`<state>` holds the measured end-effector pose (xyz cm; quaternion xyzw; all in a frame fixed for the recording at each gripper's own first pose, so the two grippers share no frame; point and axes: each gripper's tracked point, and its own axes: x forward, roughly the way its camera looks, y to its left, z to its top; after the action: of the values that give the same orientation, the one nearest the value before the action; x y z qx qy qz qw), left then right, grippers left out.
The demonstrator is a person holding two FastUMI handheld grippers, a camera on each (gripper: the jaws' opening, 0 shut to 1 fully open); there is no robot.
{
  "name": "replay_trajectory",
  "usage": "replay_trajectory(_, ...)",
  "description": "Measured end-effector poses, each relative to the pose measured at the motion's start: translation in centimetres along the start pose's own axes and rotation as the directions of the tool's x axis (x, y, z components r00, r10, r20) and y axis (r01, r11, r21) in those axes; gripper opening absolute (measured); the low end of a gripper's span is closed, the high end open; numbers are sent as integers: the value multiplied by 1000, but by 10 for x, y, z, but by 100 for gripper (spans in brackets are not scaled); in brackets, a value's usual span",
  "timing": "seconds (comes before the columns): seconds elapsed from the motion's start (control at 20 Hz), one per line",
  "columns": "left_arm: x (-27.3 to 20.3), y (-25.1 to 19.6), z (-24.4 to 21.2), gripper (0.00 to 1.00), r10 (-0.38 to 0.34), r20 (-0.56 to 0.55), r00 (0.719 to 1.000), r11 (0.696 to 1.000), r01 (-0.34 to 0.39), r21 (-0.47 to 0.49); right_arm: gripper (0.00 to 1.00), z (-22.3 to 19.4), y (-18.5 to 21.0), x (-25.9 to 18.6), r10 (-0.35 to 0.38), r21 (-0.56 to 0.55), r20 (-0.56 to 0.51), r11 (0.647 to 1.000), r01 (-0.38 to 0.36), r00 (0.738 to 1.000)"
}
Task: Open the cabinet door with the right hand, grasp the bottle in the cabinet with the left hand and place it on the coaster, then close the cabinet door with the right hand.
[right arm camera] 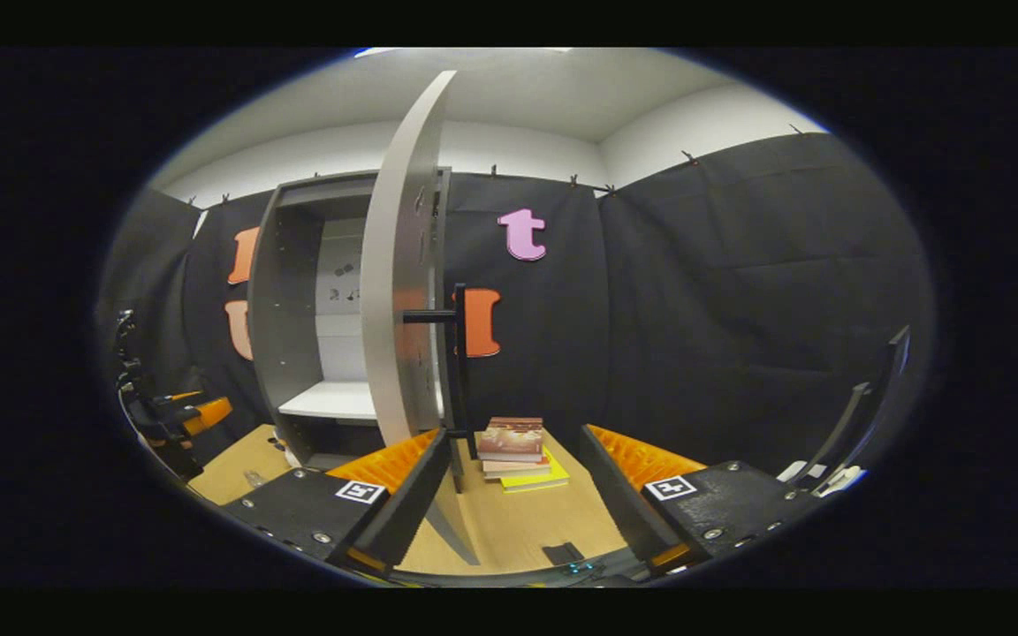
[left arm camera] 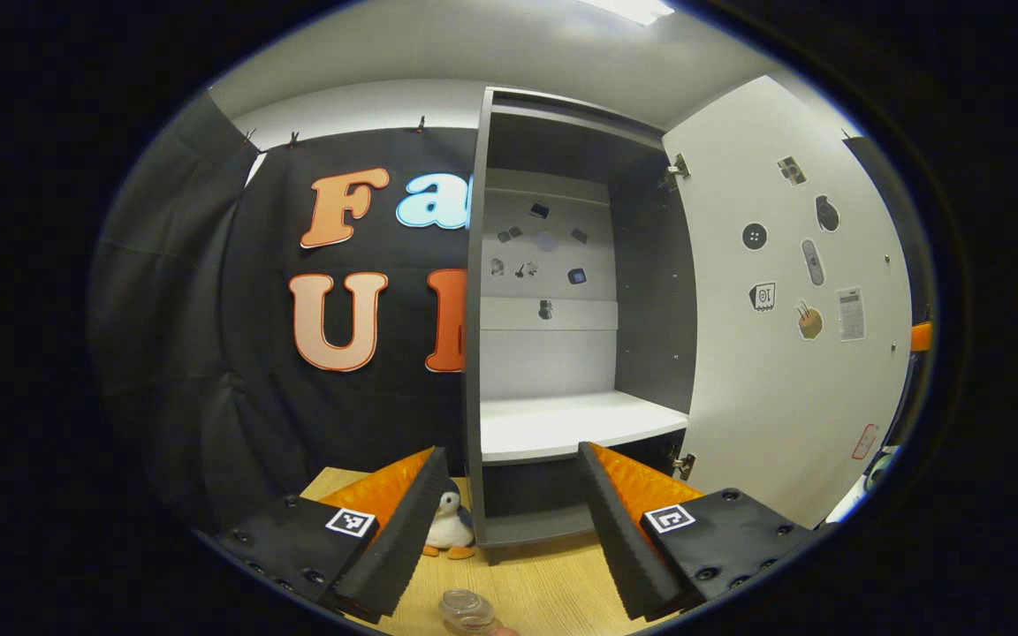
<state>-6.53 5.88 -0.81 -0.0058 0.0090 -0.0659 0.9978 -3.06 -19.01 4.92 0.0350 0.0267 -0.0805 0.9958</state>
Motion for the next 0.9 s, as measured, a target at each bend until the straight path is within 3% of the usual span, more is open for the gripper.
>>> replay_trajectory(0.4, -8, 23, -7, 95, 45, -27, 999, 999, -46, -30, 91, -4, 44, 2, 116, 14, -15, 993, -115, 993)
replay_trajectory(0.6, -22, 46, -7, 95, 108, -34, 994, 994, -109, -32, 91, -8, 67, 1, 121, 42, -29, 992, -120, 992)
replay_trajectory(0.9, -33, 77, 1, 95, 155, -17, 988, 987, -155, -28, 91, -15, 136, 8, 232, 61, -37, 971, -229, 972)
